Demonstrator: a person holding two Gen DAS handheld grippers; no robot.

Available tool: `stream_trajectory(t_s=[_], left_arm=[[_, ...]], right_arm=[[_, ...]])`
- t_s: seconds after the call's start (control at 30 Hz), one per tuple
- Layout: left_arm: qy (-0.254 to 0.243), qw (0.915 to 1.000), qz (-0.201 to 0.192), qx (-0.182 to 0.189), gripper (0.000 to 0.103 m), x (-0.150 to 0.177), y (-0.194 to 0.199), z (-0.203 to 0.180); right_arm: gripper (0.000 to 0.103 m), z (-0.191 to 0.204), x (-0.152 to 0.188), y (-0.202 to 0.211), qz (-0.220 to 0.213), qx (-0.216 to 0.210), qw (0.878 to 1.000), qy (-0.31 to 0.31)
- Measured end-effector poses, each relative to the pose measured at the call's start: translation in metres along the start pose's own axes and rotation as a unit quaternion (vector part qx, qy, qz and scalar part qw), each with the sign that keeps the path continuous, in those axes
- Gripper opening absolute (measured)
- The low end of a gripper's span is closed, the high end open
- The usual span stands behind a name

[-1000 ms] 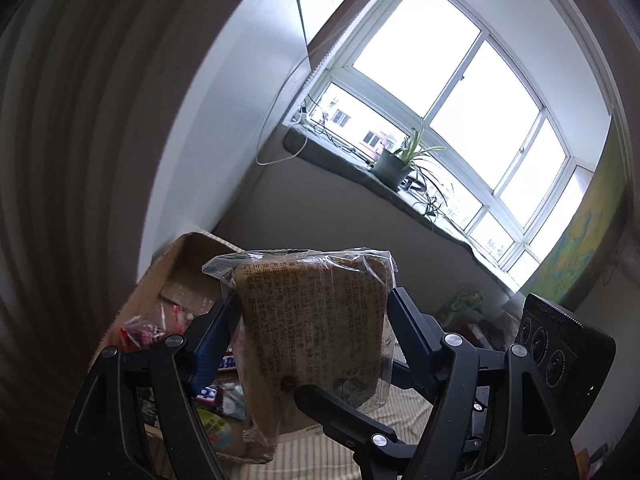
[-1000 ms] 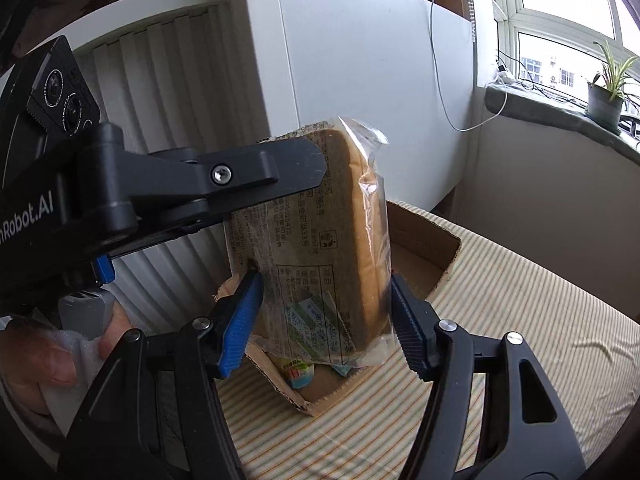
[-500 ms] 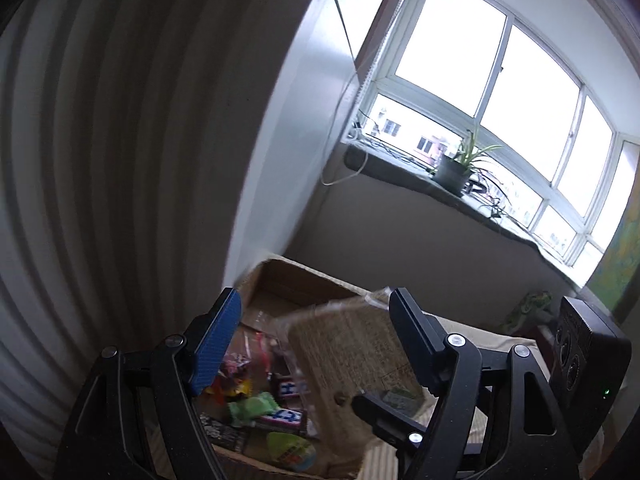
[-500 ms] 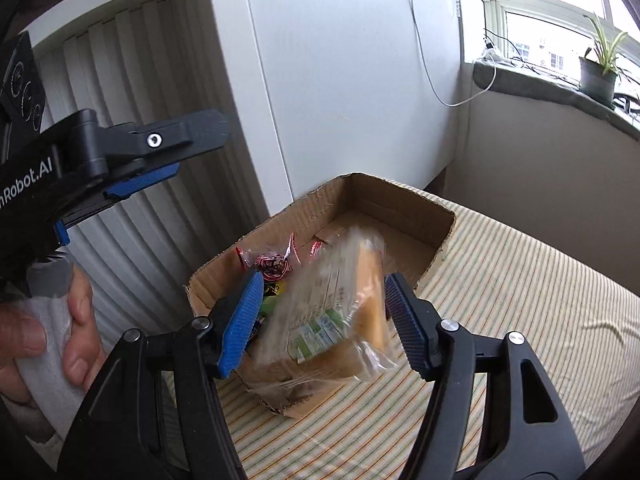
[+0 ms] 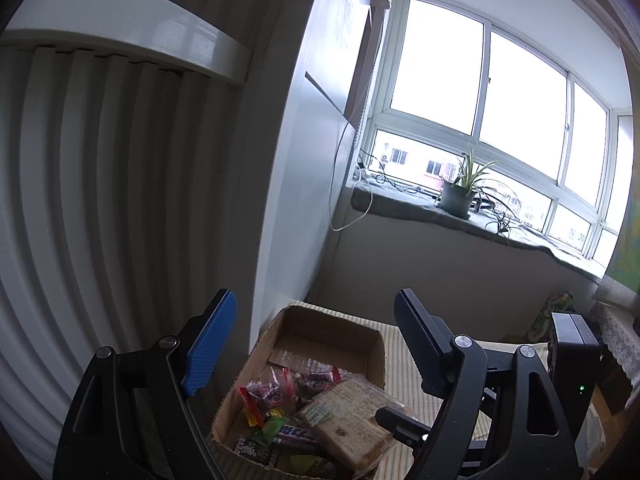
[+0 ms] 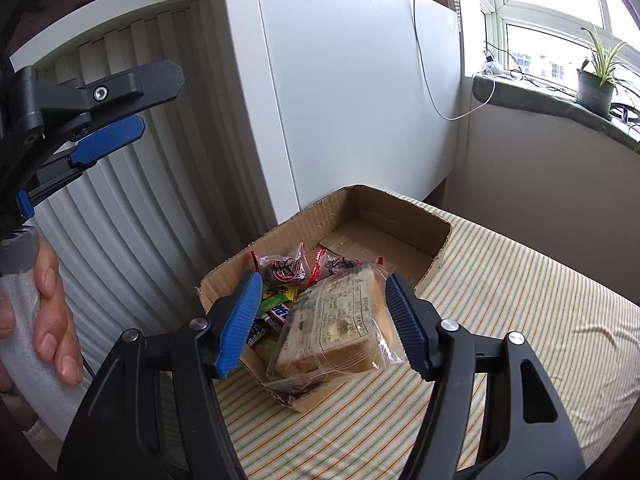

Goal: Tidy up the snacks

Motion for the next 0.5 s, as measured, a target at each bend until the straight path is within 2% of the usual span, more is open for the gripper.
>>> stream_trajectory(t_s=[0.13, 0.2, 0.33, 0.4, 0.5], left_arm=[[-0.003, 1.0, -0.003, -0.002, 0.081, -0.001, 0.005, -0.004], [-0.007, 1.0, -0.004, -0.003, 0.081, -0.001, 0.007, -0.008], [-0.014, 0.9999, -0.001, -0.006, 0.081, 0.002, 0.01, -0.017], [-0.02, 0.9998, 0.0, -0.004, 0.081, 0.004, 0.012, -0.025], [-0.035, 0.9994, 0.004, 0.002, 0.081, 0.01, 0.014, -0.045]], right_arm=[[0.069, 0.002, 0.002, 0.005, -0.004, -0.002, 1.0, 0.001], [0.078, 0.002, 0.004, 0.01, -0.011, 0.002, 1.0, 0.004], [0.082, -0.004, 0.011, 0.025, -0.026, 0.015, 1.0, 0.002], [0.091, -0.012, 0.018, 0.035, -0.035, 0.026, 0.999, -0.004], [0.096, -0.029, 0.031, 0.056, -0.049, 0.046, 0.998, -0.021]])
Point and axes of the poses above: each gripper's, at about its wrist camera, not at the fingertips, and y roughly against the way its jaws point, z to its left, x to its underside, the point moved 3 cm from there along -y, roughly the way its jaws point, and after that the axes turned 5 degrees about -x, right-handed, at the moved point
